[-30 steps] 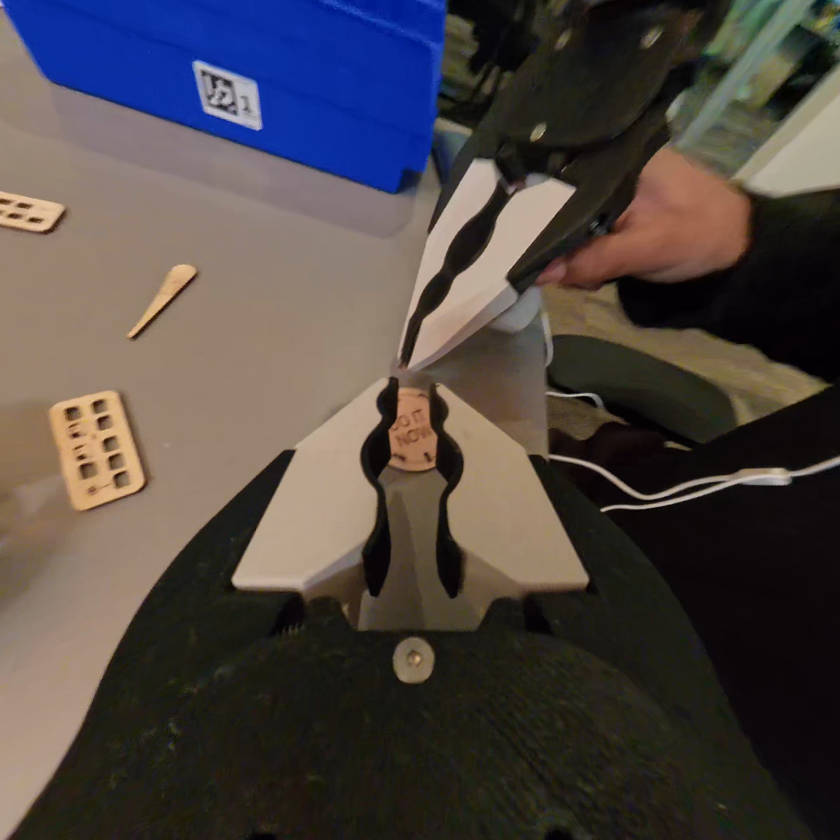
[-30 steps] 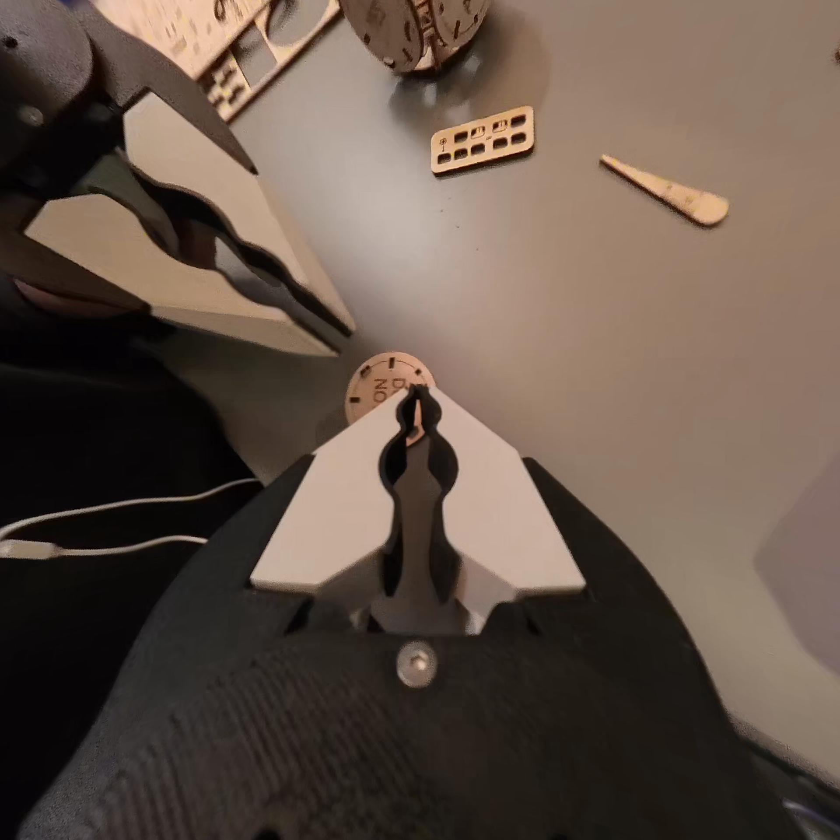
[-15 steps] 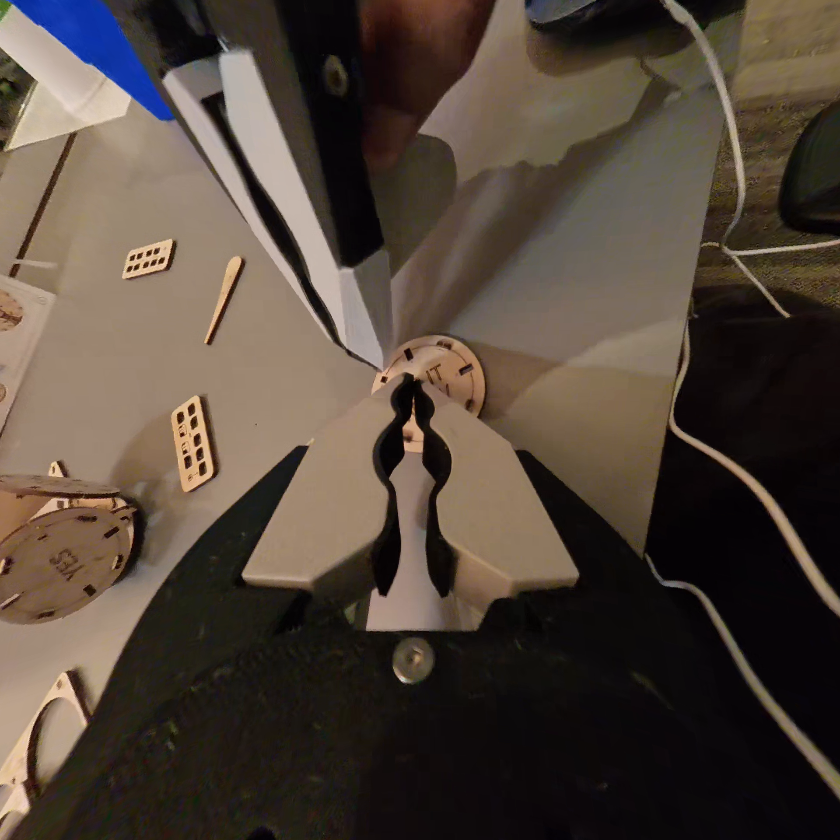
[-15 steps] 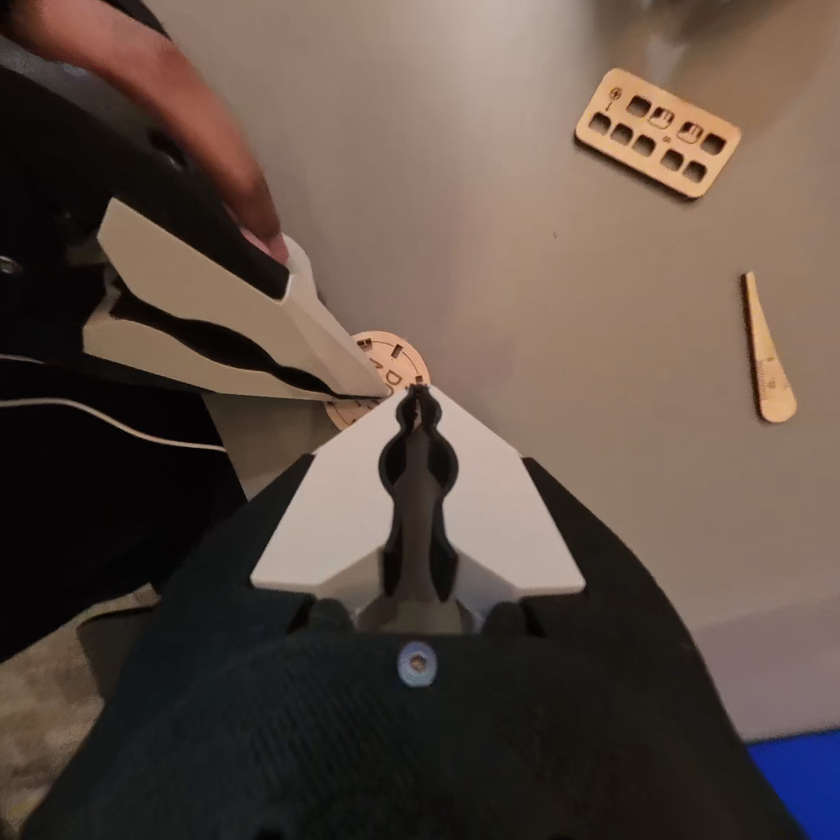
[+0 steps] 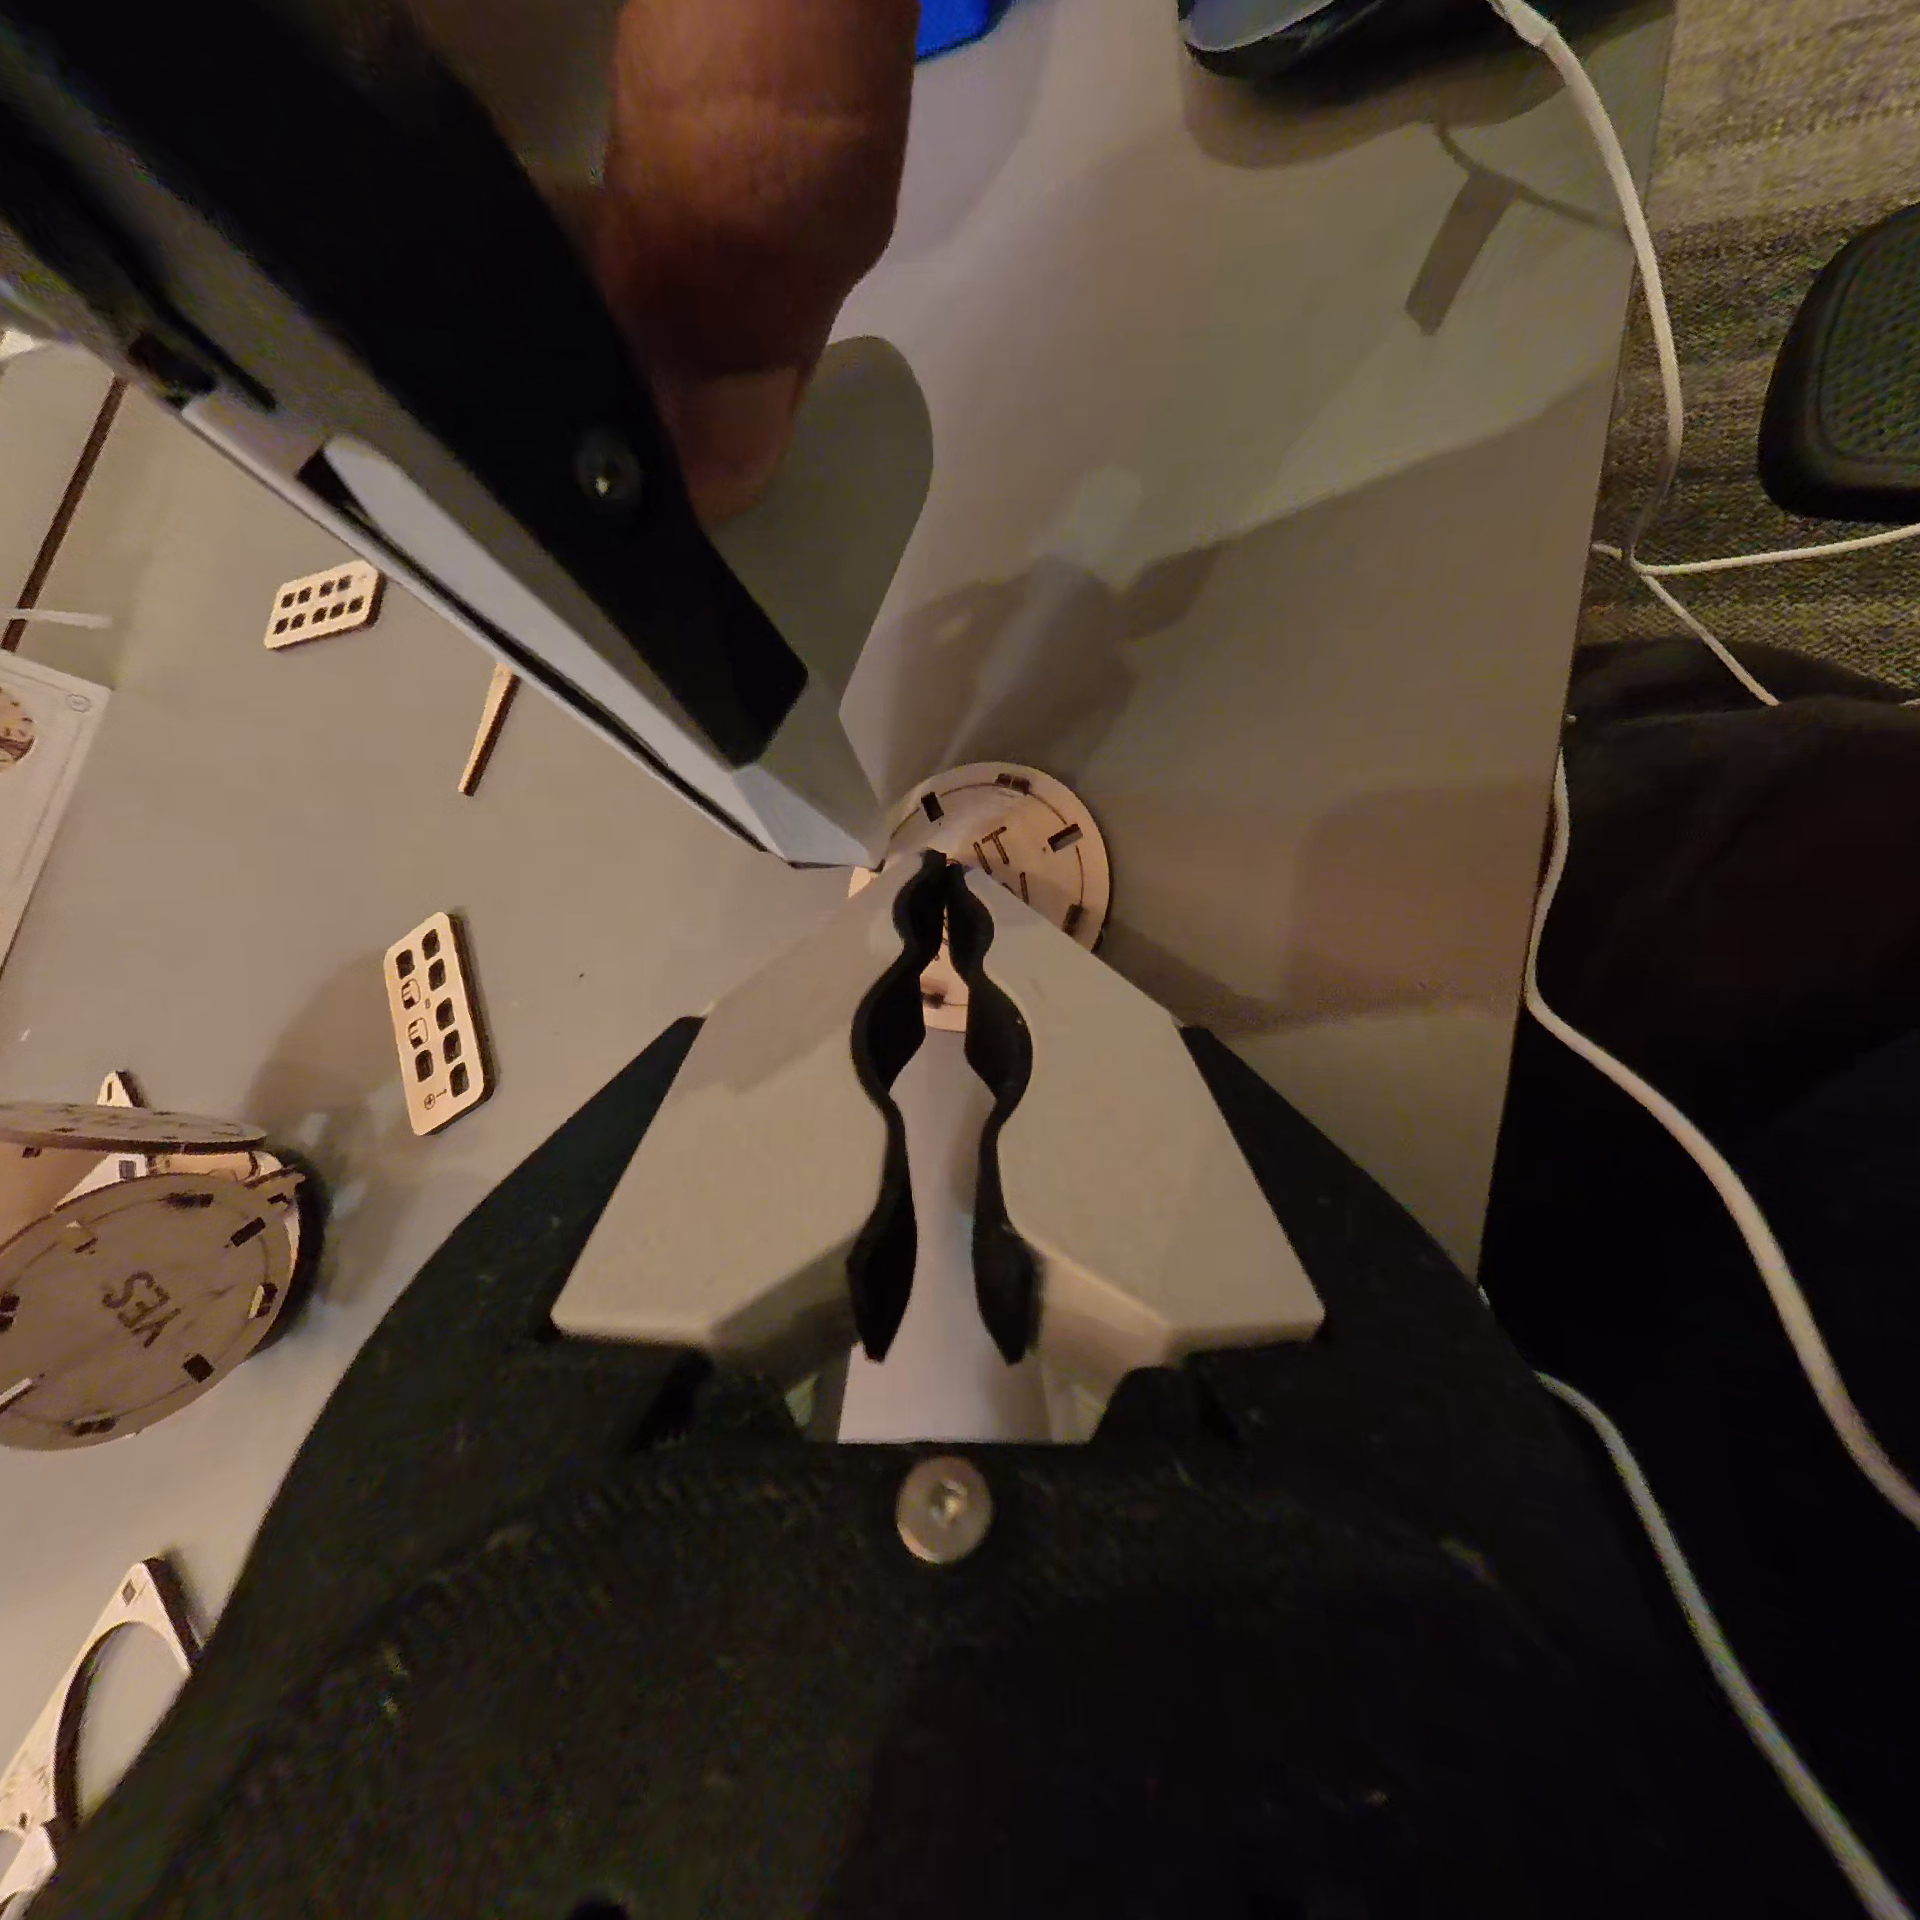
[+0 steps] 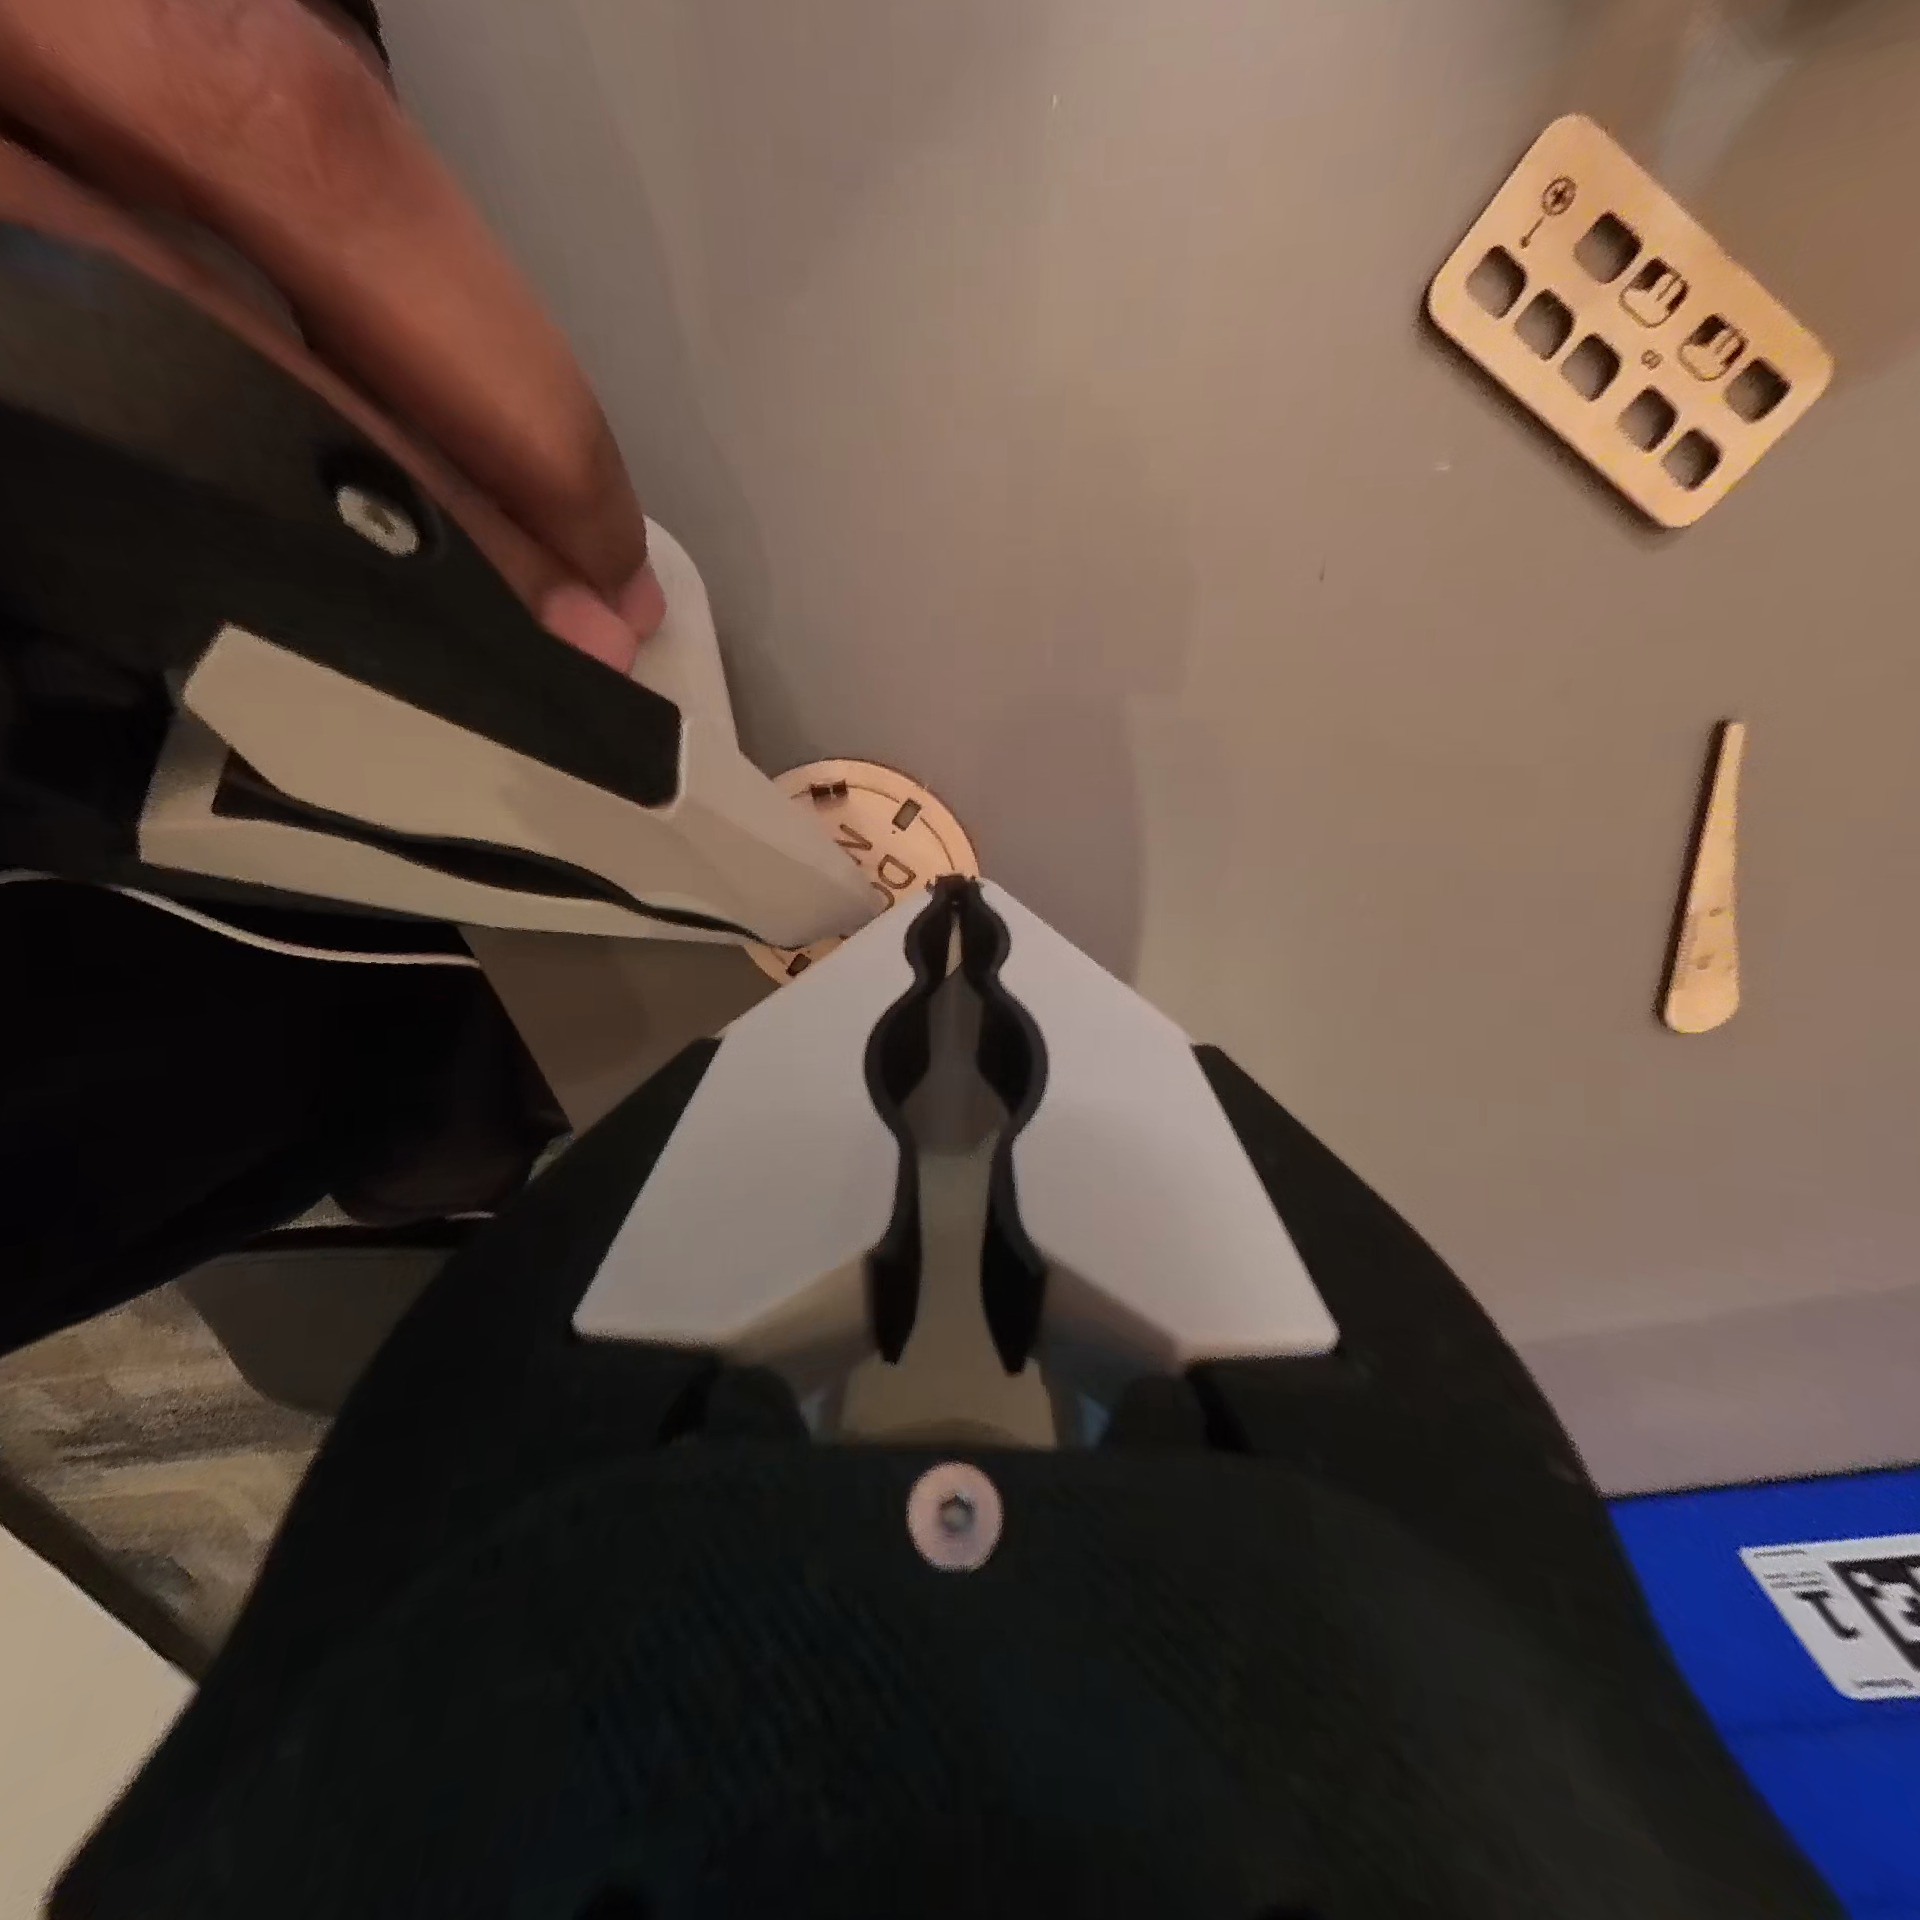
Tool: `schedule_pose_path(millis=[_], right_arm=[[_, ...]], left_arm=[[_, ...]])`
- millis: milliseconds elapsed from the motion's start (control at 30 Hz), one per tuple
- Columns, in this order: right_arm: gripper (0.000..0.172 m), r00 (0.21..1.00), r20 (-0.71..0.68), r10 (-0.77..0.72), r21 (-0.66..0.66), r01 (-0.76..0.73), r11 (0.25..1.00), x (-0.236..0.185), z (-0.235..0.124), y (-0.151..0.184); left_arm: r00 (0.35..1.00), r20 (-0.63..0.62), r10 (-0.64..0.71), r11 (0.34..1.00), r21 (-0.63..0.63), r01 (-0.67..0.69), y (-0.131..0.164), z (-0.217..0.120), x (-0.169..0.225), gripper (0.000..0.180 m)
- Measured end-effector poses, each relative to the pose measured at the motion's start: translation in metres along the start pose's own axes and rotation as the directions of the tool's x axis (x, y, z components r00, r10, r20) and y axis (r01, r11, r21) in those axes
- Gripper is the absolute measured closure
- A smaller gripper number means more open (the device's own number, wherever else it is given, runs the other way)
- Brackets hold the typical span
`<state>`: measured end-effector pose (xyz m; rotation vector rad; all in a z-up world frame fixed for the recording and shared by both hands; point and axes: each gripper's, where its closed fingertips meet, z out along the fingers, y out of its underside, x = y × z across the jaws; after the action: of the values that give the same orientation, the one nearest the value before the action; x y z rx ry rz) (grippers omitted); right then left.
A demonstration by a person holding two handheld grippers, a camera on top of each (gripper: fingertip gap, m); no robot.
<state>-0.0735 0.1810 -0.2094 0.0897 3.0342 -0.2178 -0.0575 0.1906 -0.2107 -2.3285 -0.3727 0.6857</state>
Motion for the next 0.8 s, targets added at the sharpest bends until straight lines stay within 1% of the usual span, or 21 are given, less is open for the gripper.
schedule_pose_path(millis=[200,467,600,800], right_arm=[[0.171,1.0,-0.01,-0.025,-0.102,0.024,0.994,-0.0012,0.0017,0.0013],[0.171,0.998,0.008,-0.064,-0.193,0.064,0.979,-0.0011,0.0024,0.0015],[0.171,0.996,0.068,-0.063,-0.21,0.076,0.975,-0.0014,0.0026,0.0015],[0.172,0.986,0.155,-0.062,-0.192,0.092,0.977,-0.002,0.003,0.0014]], left_arm=[[1.0,-0.013,-0.014,1.0,0.0,0.014,-0.0001,-0.0002,0.0007,0.18],[1.0,-0.007,-0.007,1.0,0.0,0.007,-0.0006,-0.0006,0.002,0.18],[1.0,-0.006,-0.005,1.0,0.0,0.005,-0.0008,-0.0008,0.0027,0.18],[1.0,-0.005,-0.005,1.0,0.0,0.005,-0.0011,-0.0013,0.0038,0.18]])
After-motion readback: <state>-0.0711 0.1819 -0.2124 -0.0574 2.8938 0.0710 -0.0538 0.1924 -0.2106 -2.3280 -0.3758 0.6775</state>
